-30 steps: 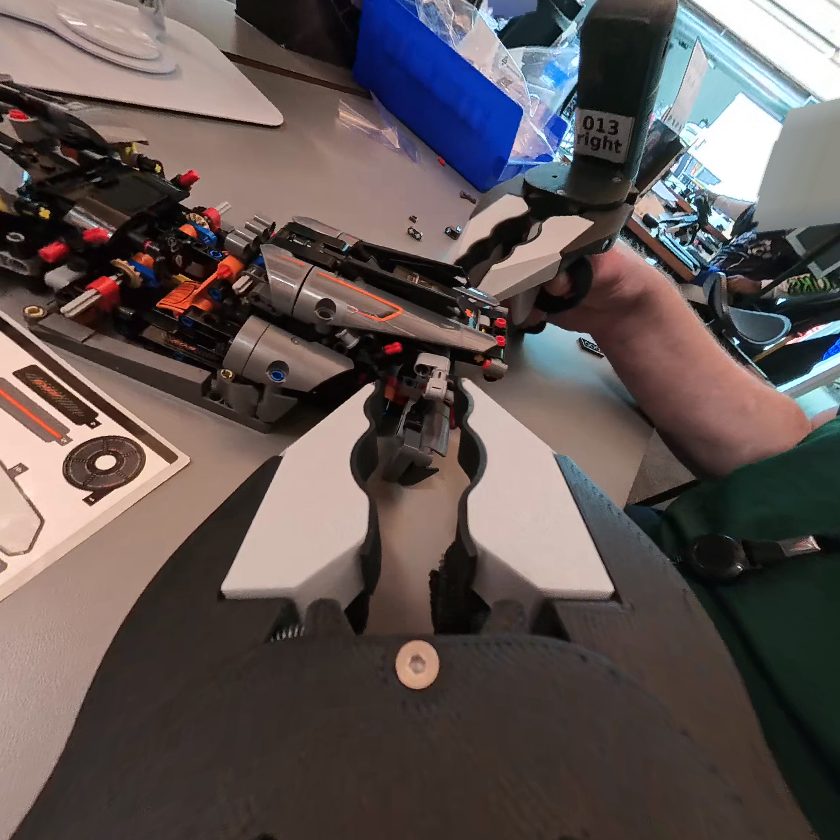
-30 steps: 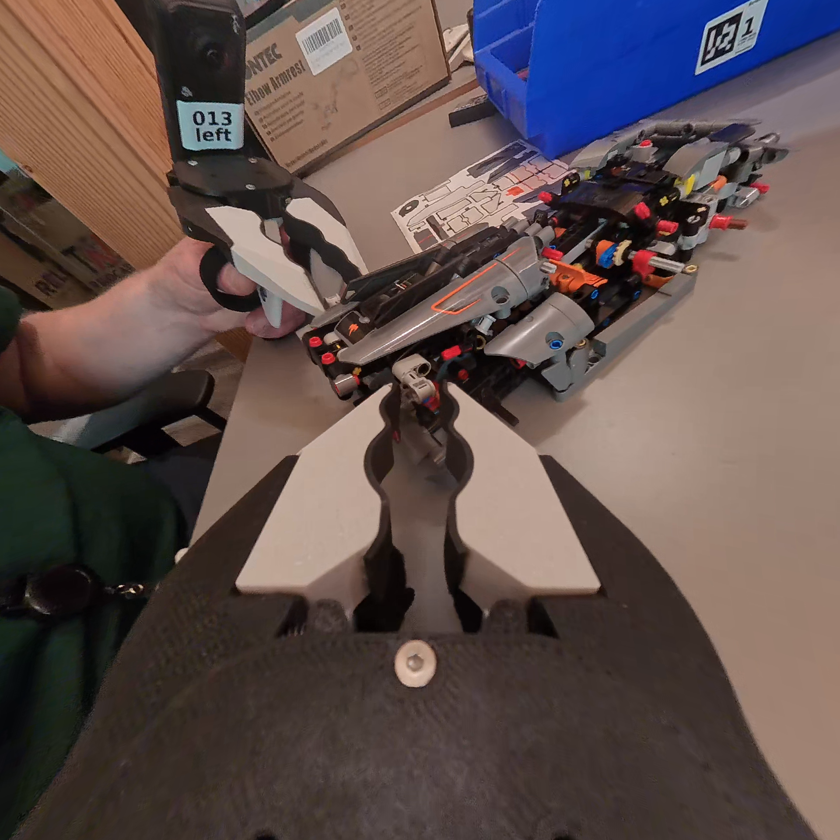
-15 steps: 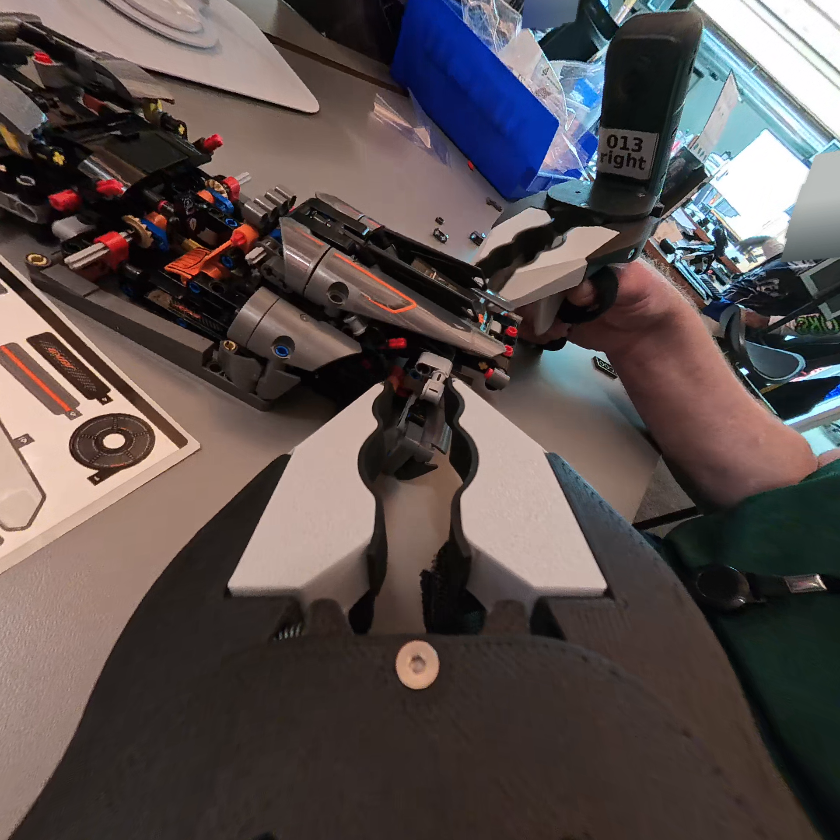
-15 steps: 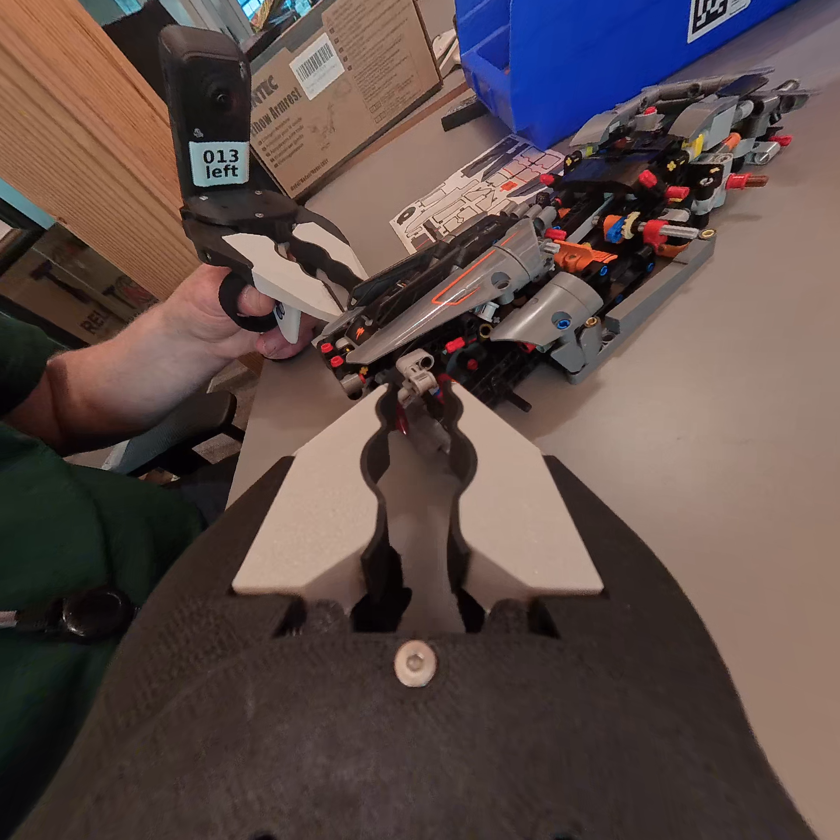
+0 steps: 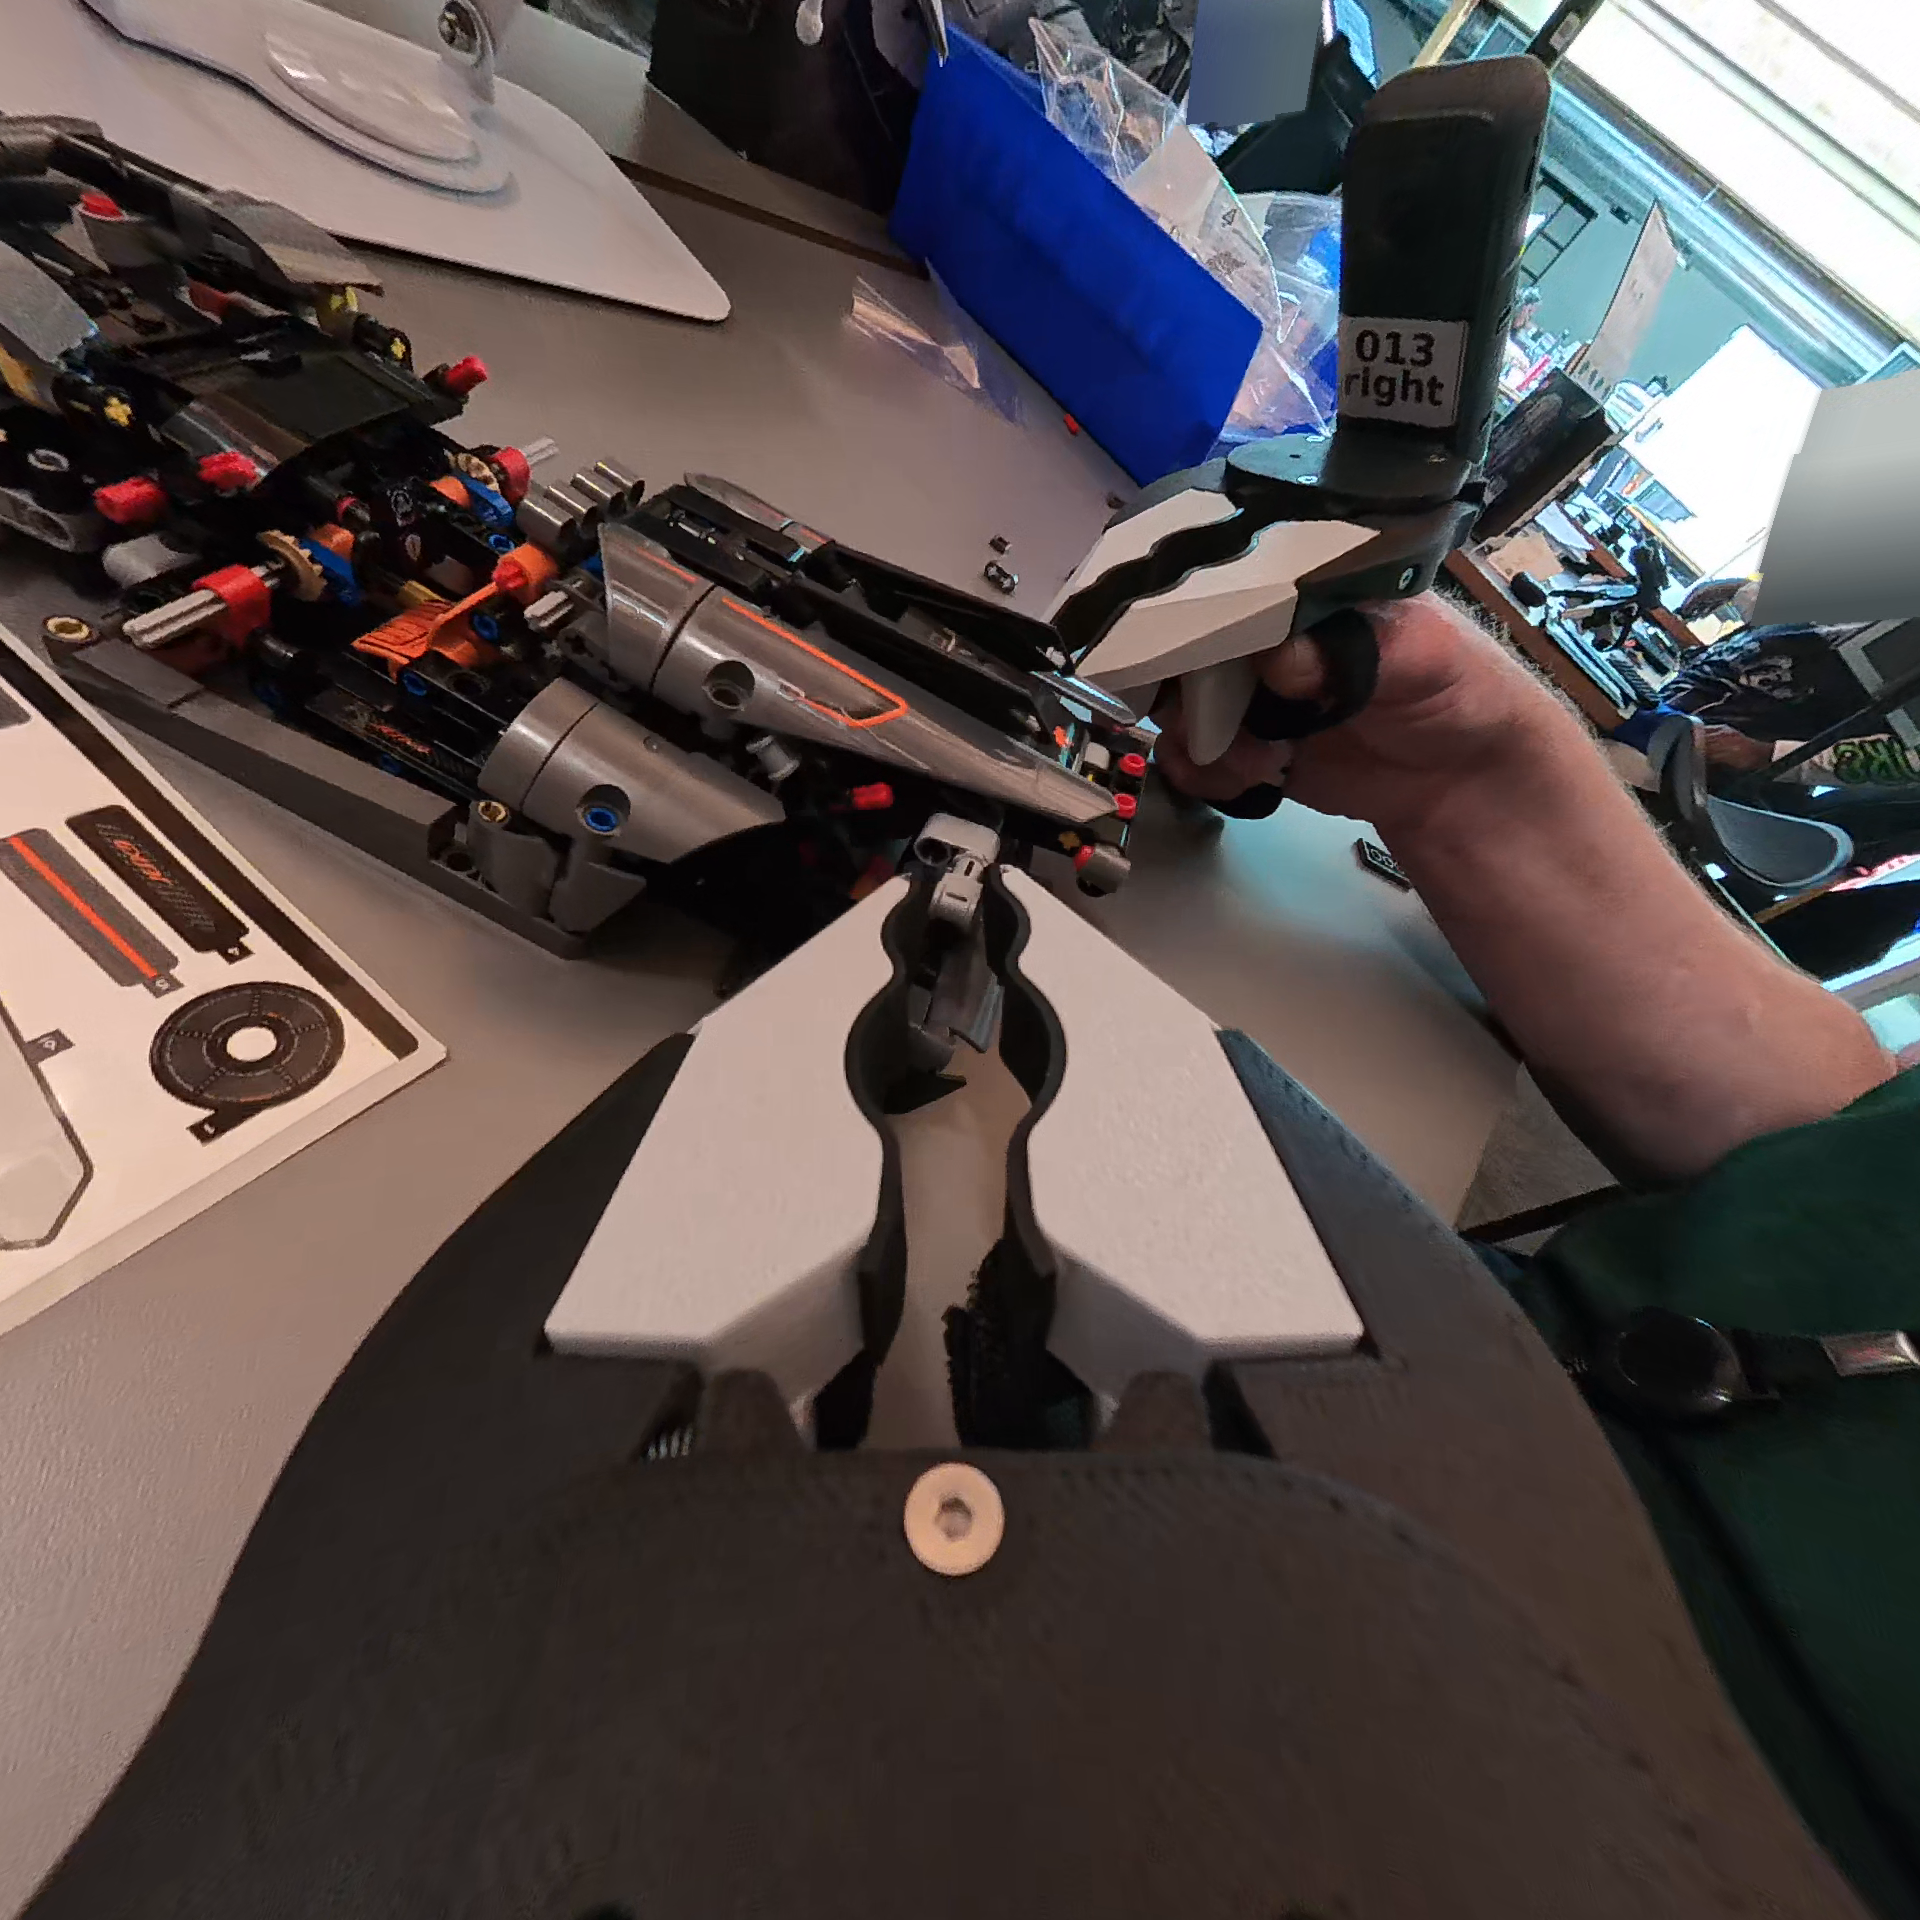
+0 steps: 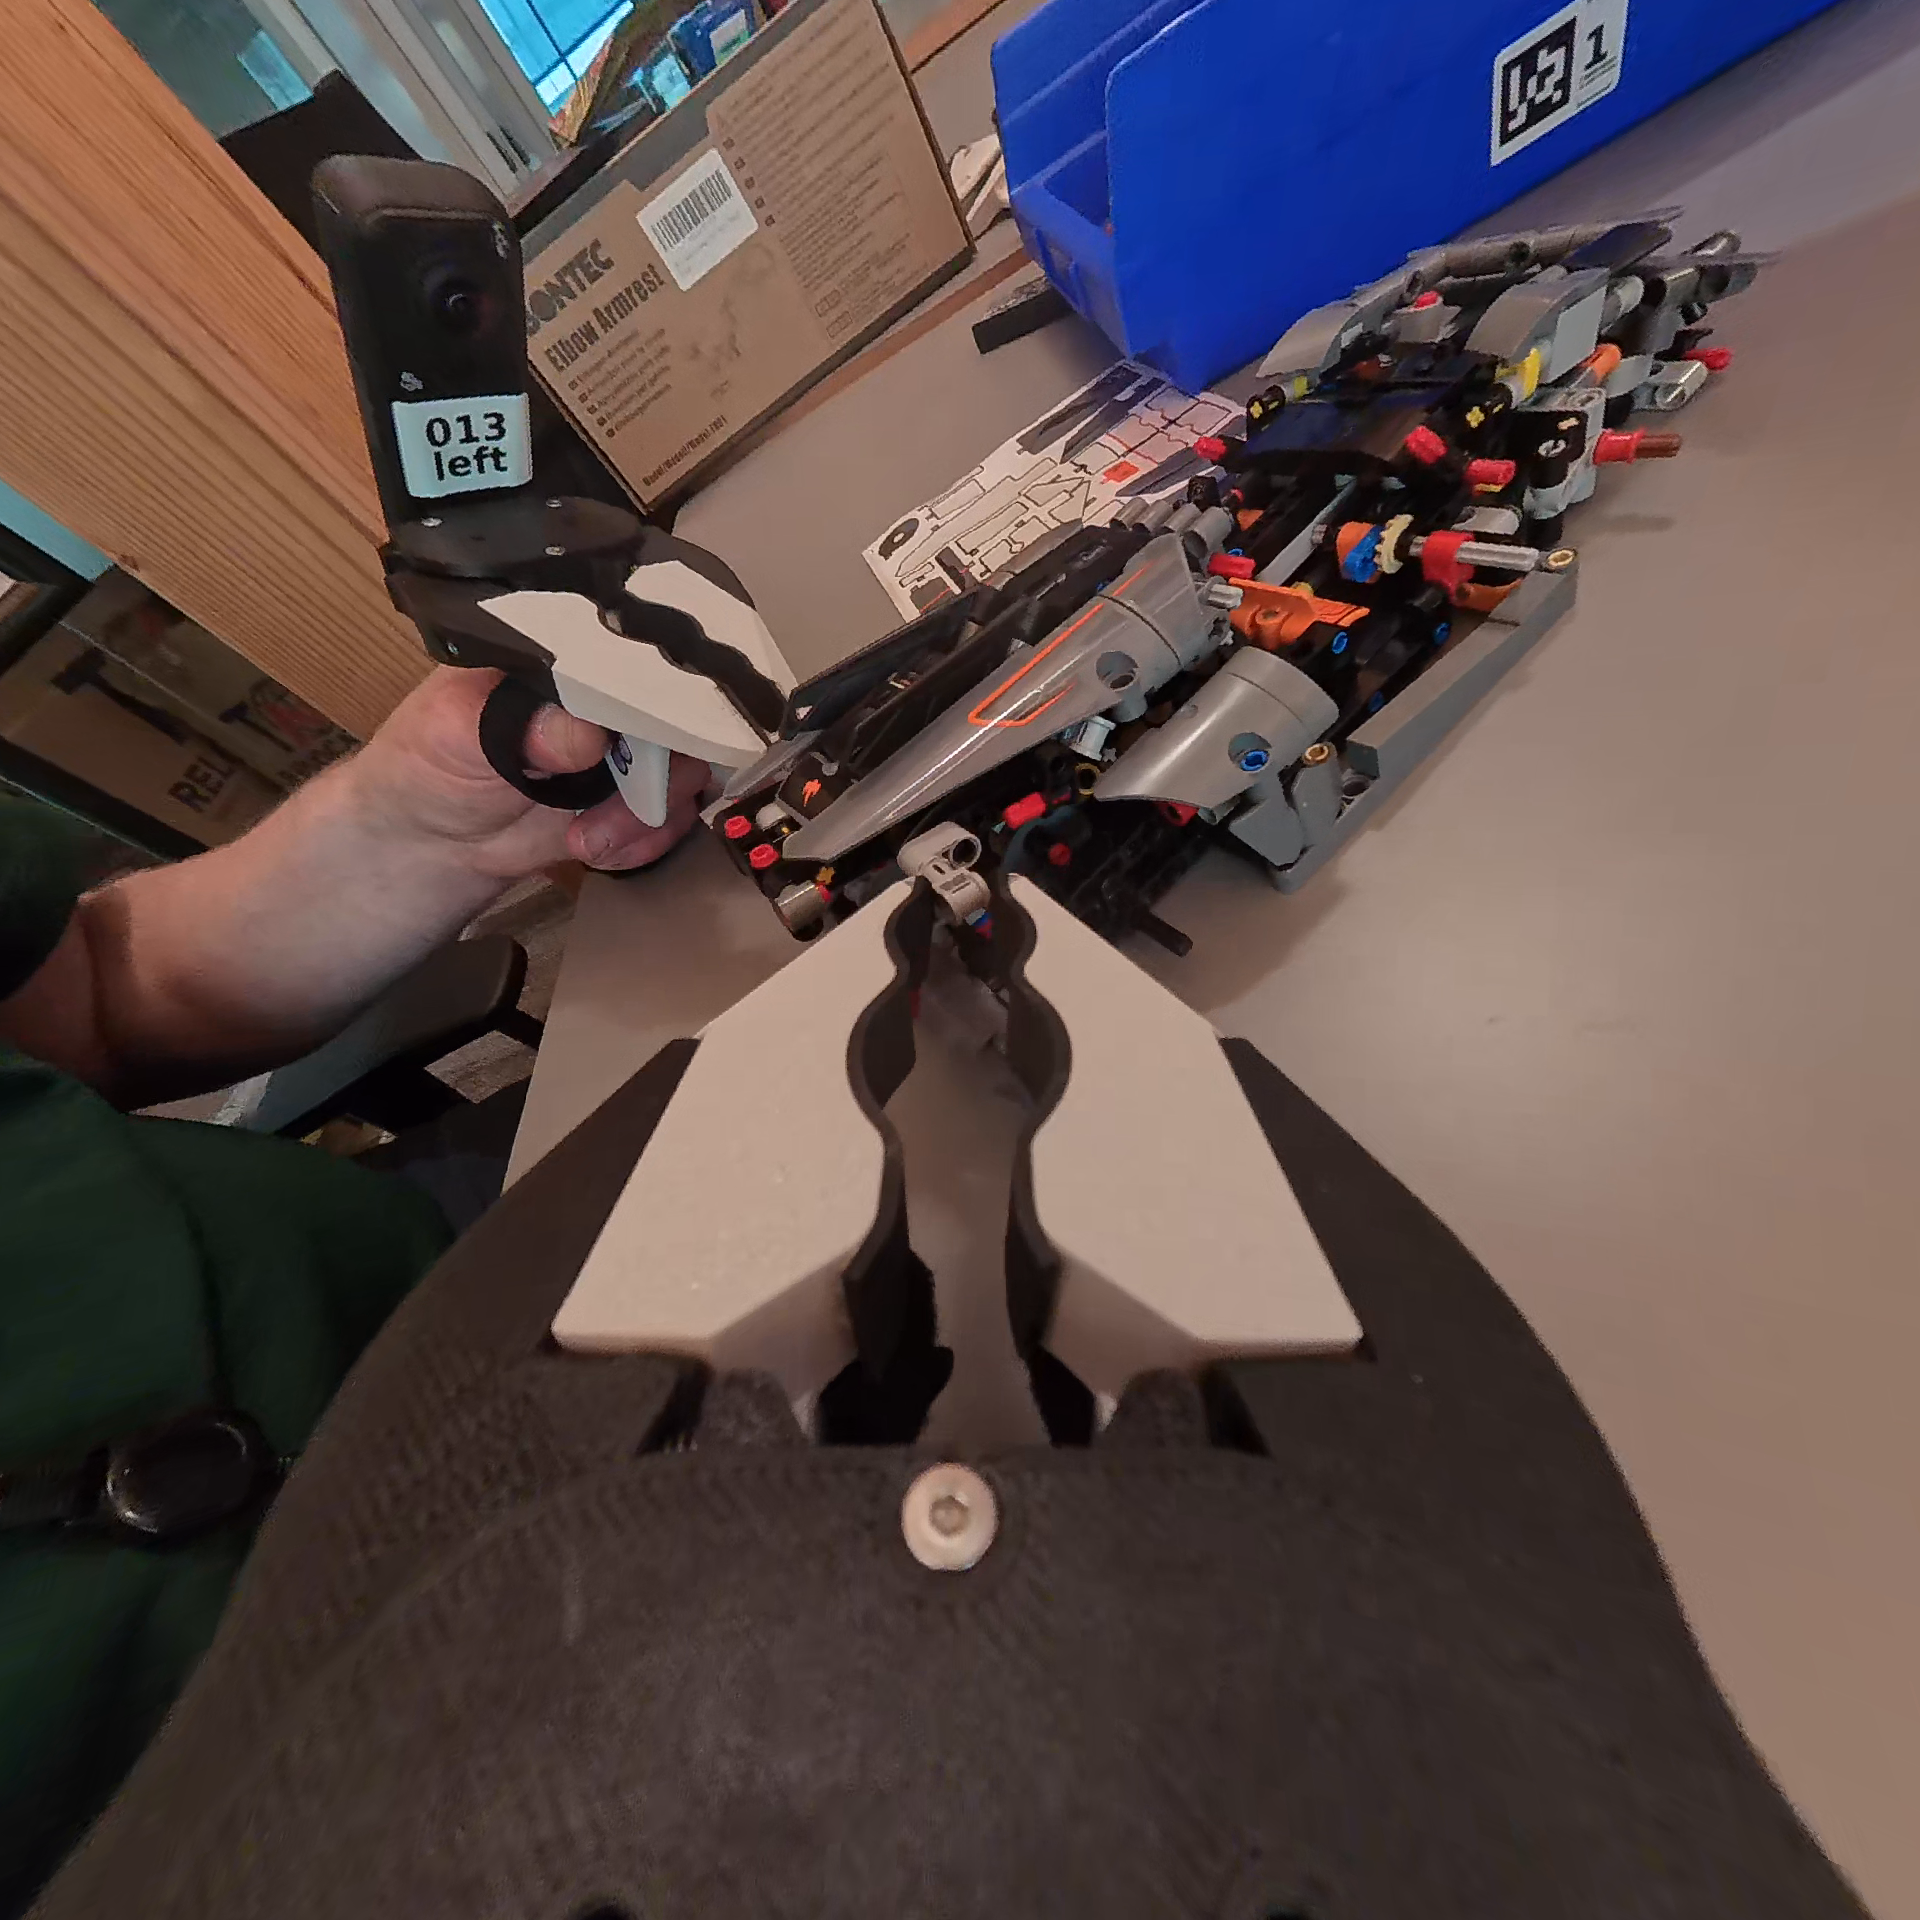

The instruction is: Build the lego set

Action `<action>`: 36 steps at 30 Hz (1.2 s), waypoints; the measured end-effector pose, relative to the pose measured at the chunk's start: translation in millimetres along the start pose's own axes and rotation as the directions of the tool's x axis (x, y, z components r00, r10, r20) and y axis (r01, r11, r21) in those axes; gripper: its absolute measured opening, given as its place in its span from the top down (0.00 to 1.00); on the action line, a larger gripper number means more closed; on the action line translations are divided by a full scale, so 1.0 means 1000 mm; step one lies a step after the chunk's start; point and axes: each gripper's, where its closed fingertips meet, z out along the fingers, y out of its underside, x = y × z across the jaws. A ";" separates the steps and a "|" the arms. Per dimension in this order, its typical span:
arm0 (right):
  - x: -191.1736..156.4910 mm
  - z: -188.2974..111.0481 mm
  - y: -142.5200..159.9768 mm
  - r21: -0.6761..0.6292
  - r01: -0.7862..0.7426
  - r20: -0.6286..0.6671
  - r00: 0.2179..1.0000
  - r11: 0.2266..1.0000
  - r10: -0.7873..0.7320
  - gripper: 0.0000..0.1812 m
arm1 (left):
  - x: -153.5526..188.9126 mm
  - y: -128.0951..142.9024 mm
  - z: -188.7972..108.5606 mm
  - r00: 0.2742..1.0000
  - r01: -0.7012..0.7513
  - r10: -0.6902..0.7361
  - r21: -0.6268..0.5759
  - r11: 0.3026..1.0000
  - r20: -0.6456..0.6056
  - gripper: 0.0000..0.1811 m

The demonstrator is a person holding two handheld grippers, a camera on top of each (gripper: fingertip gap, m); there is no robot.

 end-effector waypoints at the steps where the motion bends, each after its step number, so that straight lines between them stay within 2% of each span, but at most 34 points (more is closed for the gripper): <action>1: 0.001 0.000 0.000 -0.002 -0.008 0.003 1.000 1.000 0.008 0.96 | 0.000 -0.001 0.000 1.000 0.007 -0.007 0.005 1.000 -0.004 0.96; 15: 0.009 0.007 0.000 -0.021 -0.057 -0.013 0.998 0.998 0.057 0.96 | -0.013 -0.007 0.001 0.997 0.051 -0.053 0.041 0.998 0.060 0.95; 20: 0.004 -0.003 -0.010 0.056 -0.080 0.040 0.996 0.995 0.078 0.90 | -0.016 -0.010 -0.003 0.994 0.075 -0.080 0.075 0.994 0.071 0.90; 25: 0.008 -0.004 -0.002 0.019 -0.096 0.023 0.995 0.995 0.095 0.83 | -0.014 -0.005 -0.007 0.988 0.132 -0.138 0.084 0.988 0.071 0.84; 26: 0.008 -0.004 0.000 0.011 -0.106 0.020 0.994 0.994 0.105 0.84 | -0.013 -0.005 -0.008 0.988 0.135 -0.141 0.085 0.987 0.069 0.84; 29: 0.019 -0.009 0.001 0.011 -0.083 -0.061 0.995 0.997 0.083 0.85 | -0.015 -0.004 -0.012 0.984 0.154 -0.161 0.093 0.984 0.077 0.83; 31: 0.030 -0.014 0.000 0.016 -0.099 -0.121 0.988 0.995 0.100 0.87 | -0.021 -0.005 -0.015 0.979 0.157 -0.169 0.105 0.982 0.111 0.86; 33: 0.037 -0.017 0.005 -0.031 -0.052 -0.192 0.980 0.998 0.045 0.89 | -0.026 -0.004 -0.018 0.978 0.120 -0.134 0.094 0.988 0.160 0.88; 36: 0.030 -0.016 0.017 -0.153 0.046 -0.175 0.982 0.987 -0.073 0.82 | -0.022 0.007 -0.022 0.989 0.020 -0.018 -0.011 1.000 0.147 0.85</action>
